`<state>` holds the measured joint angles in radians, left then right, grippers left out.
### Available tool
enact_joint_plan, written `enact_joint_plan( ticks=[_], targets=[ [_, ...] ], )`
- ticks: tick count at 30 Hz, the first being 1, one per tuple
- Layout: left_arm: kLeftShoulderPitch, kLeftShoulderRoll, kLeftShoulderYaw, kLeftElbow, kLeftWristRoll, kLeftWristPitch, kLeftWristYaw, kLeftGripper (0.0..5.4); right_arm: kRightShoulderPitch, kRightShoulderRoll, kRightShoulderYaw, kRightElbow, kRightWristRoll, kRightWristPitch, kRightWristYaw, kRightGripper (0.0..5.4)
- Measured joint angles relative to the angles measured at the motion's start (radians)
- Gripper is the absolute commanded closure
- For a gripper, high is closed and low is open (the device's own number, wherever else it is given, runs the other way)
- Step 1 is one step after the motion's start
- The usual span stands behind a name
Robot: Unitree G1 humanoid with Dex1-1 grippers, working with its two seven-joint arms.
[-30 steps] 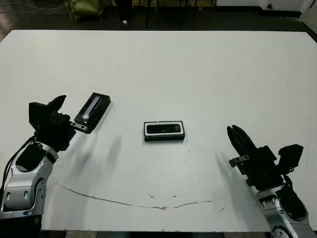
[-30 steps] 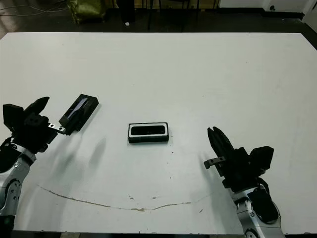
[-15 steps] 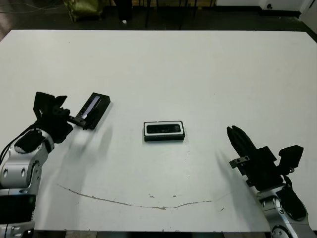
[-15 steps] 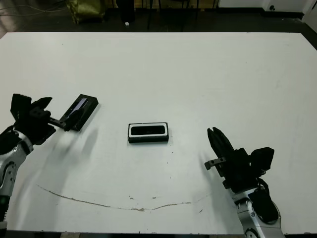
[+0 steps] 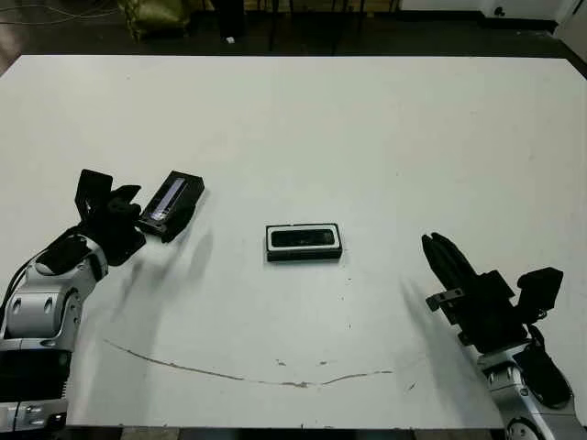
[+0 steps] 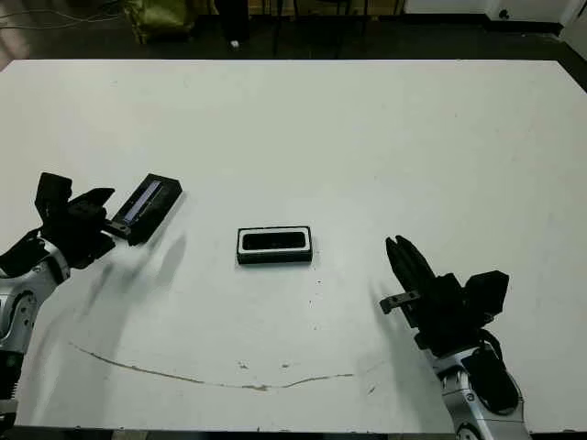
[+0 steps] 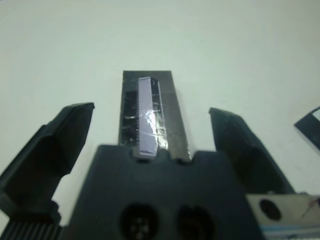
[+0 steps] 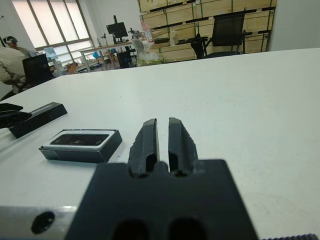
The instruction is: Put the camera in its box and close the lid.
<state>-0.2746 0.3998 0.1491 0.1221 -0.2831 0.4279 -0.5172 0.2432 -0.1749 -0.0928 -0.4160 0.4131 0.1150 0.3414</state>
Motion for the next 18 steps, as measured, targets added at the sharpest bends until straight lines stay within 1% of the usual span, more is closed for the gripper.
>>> enact_joint_plan(
  ticks=[4,7,14,18],
  targets=[
    [-0.001,0.0,-0.013,0.02,0.02,0.0,0.008,0.01,-0.003,0.0,-0.001,0.024,0.002,-0.014,0.012,5.4],
    [-0.002,0.0,-0.014,0.03,0.021,0.007,0.009,0.01,-0.002,0.0,-0.003,0.03,0.009,-0.014,0.015,5.4],
    [-0.009,0.002,-0.015,0.036,0.023,0.057,0.019,0.01,0.004,-0.004,-0.002,-0.018,0.007,0.011,-0.001,5.4],
    [-0.01,0.002,-0.022,0.041,0.04,0.06,0.025,0.01,0.001,-0.003,-0.004,0.023,0.009,-0.02,0.022,5.4]
  ],
)
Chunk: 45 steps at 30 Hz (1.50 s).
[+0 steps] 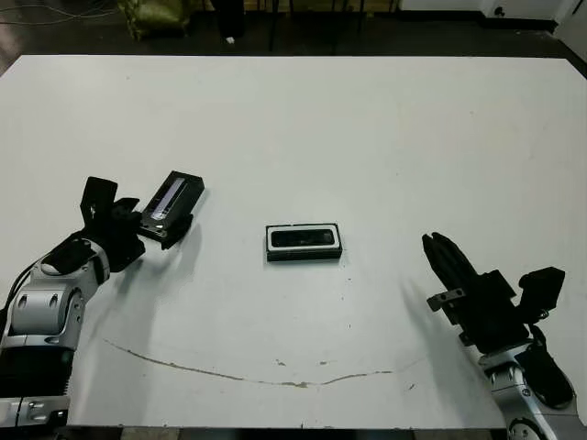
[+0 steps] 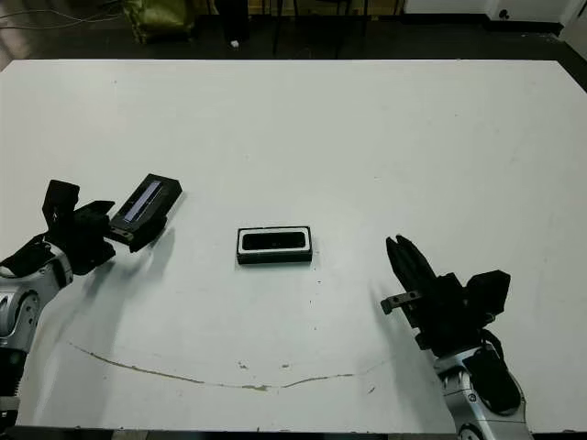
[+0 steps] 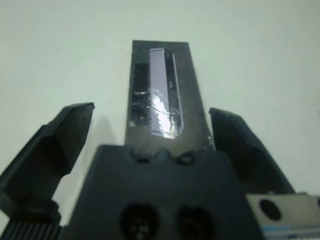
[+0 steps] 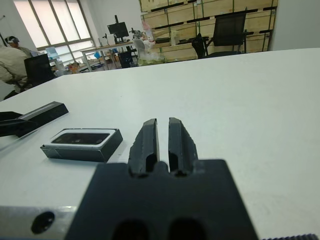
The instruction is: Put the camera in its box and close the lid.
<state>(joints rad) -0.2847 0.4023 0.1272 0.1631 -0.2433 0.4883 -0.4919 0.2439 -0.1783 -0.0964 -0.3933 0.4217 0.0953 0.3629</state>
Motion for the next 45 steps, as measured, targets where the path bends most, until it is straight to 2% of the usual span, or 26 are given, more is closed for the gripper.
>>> enact_joint_plan(
  ticks=[7,13,20,23,30,34,45],
  targets=[
    [0.0,0.0,-0.012,0.014,0.019,-0.001,0.002,0.01,-0.001,0.0,-0.002,0.018,0.011,-0.007,0.006,5.4],
    [-0.009,-0.043,0.053,0.008,-0.058,0.064,0.054,0.01,-0.002,-0.001,-0.005,0.023,0.009,-0.007,0.006,5.4],
    [-0.009,-0.049,0.058,0.009,-0.063,0.059,0.078,0.01,-0.001,-0.003,-0.01,0.012,0.011,-0.012,0.007,5.4],
    [-0.003,-0.052,0.056,0.005,-0.061,0.049,0.087,0.39,-0.001,-0.003,-0.01,0.006,0.014,-0.011,0.006,5.4],
    [0.025,-0.046,0.015,-0.045,-0.024,0.048,0.102,2.07,0.002,-0.006,-0.01,0.004,-0.002,-0.003,-0.01,5.4],
    [0.031,-0.006,-0.038,-0.072,0.021,0.039,0.066,2.92,0.002,-0.005,-0.01,0.005,0.0,-0.003,-0.01,5.4],
    [0.05,0.031,-0.074,-0.134,0.062,0.025,0.032,3.03,-0.001,-0.005,-0.014,0.015,0.021,-0.005,0.011,5.4]
  ],
)
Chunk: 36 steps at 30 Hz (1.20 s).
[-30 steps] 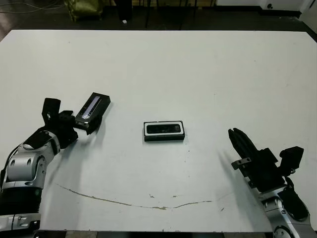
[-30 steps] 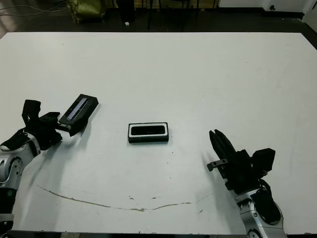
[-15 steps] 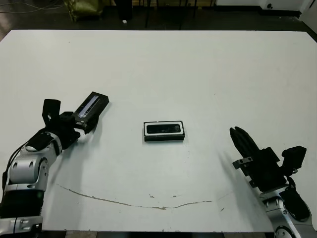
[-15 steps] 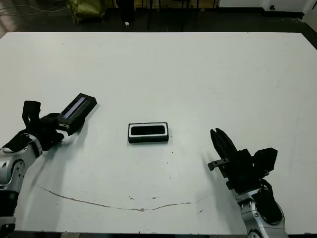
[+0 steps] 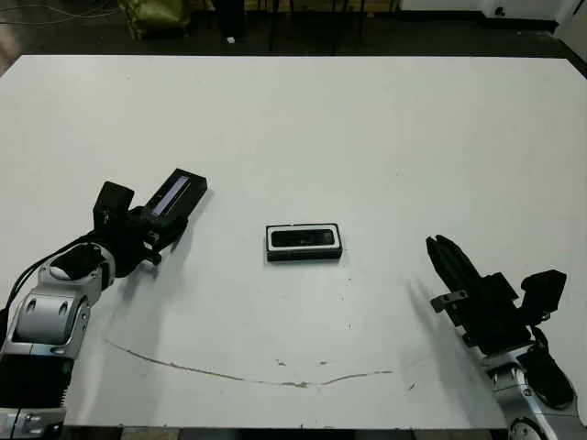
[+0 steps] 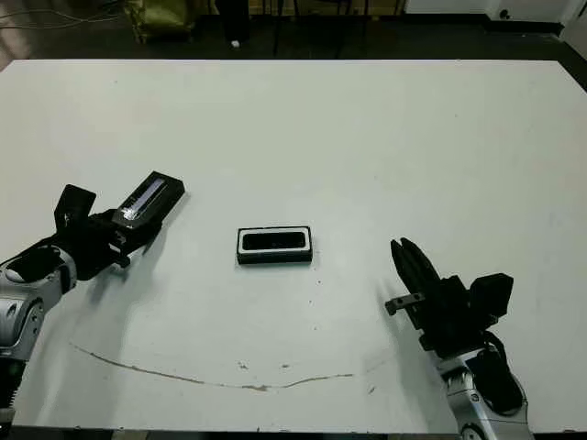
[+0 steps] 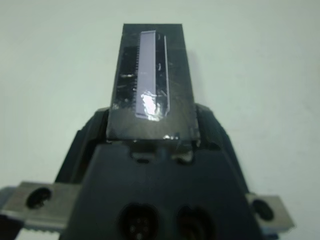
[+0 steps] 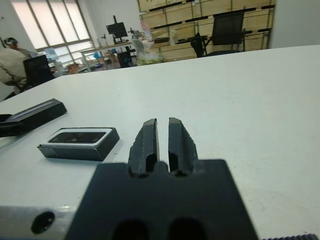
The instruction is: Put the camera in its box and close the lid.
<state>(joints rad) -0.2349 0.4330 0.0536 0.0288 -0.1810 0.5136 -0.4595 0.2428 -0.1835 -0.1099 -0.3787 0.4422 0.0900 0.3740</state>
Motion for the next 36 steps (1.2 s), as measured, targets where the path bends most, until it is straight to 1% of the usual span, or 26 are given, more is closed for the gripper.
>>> enact_joint_plan(
  ticks=[3,6,9,14,17,19,23,28,32,36],
  targets=[
    [0.016,0.0,0.001,-0.04,0.002,-0.001,0.011,3.03,-0.001,0.0,-0.001,0.001,0.001,-0.002,0.0,5.4],
    [0.049,-0.001,0.006,-0.09,0.0,-0.034,0.012,3.03,-0.003,0.0,-0.001,0.01,0.001,-0.015,0.01,5.4],
    [0.071,-0.001,0.033,-0.142,-0.017,-0.066,0.011,3.03,-0.004,0.0,-0.004,0.018,0.001,-0.019,0.013,5.4],
    [0.072,0.019,0.095,-0.226,-0.096,-0.06,-0.036,3.03,-0.003,0.0,-0.004,0.008,0.001,-0.018,0.009,5.4],
    [0.047,0.047,0.122,-0.254,-0.163,-0.024,-0.081,3.03,-0.002,0.0,0.0,0.008,-0.009,-0.018,0.01,5.4],
    [0.029,0.071,0.123,-0.288,-0.185,-0.006,-0.107,3.03,-0.005,0.0,0.0,0.016,-0.01,-0.021,0.016,5.4],
    [-0.009,0.106,0.098,-0.355,-0.198,0.018,-0.138,3.03,-0.008,0.0,-0.001,0.04,-0.009,-0.03,0.023,5.4],
    [-0.045,0.104,0.029,-0.408,-0.216,0.071,-0.138,3.03,-0.003,-0.001,-0.001,0.036,-0.022,-0.027,0.012,5.4],
    [-0.092,0.102,-0.039,-0.391,-0.215,0.083,-0.165,3.03,-0.002,-0.002,-0.006,0.047,-0.019,-0.03,0.024,5.4],
    [-0.172,0.115,-0.109,-0.305,-0.211,0.08,-0.262,3.03,0.006,-0.002,-0.009,0.039,-0.028,-0.029,0.01,5.4]
  ],
)
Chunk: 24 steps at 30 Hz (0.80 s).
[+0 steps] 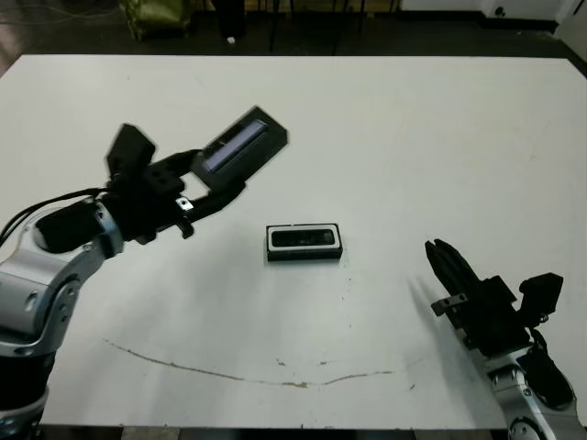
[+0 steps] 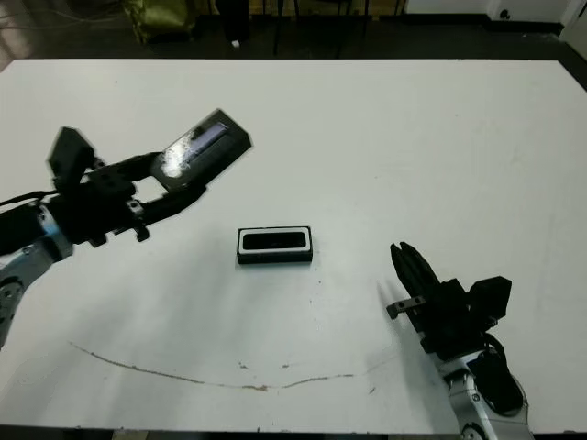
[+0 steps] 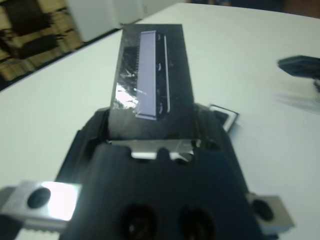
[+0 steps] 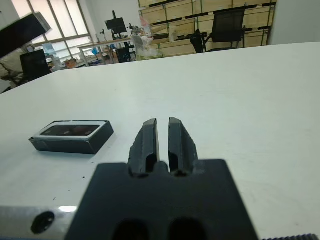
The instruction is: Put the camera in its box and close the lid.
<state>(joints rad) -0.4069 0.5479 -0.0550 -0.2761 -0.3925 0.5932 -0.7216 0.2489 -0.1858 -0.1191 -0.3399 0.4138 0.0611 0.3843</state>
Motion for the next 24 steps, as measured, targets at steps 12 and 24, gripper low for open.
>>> enact_joint_plan(
  ticks=[12,24],
  targets=[
    [-0.184,0.005,-0.188,0.311,0.137,-0.149,-0.245,3.03,0.015,-0.003,-0.013,-0.029,0.0,0.008,-0.008,5.4],
    [-0.228,-0.003,-0.254,0.476,0.241,-0.197,-0.35,3.03,0.033,-0.013,-0.013,-0.065,-0.014,0.021,-0.024,5.4]
  ],
)
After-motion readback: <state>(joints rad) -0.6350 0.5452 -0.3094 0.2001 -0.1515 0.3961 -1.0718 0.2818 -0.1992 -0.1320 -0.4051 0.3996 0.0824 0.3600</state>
